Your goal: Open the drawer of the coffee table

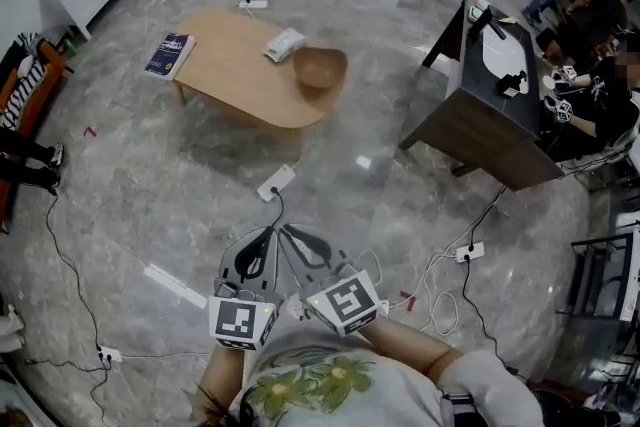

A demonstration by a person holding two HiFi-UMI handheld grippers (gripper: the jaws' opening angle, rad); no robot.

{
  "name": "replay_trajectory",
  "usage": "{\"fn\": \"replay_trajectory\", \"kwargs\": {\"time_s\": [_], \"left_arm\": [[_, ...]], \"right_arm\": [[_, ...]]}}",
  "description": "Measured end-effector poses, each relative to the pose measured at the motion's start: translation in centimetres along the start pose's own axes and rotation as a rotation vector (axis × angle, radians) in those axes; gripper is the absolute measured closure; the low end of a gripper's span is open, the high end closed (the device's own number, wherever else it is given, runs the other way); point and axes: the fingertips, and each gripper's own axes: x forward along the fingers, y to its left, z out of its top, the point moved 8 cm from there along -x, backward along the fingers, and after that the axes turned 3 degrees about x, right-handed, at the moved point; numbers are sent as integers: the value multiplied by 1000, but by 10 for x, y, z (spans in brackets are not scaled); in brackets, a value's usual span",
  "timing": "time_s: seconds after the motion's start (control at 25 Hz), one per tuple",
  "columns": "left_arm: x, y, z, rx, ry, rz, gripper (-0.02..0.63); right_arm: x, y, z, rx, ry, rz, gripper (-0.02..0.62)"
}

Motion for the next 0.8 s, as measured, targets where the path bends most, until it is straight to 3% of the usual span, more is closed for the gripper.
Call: {"fn": "replay_trajectory", "kwargs": {"time_s": [0.44,0.8], "left_arm": [[74,56,4,-5,43,20,597],[111,95,-2,-9,68,84,597]], "right_arm": [[73,-64,11,-6,69,50,572],[100,-133,12,-24,63,-55,572]]}}
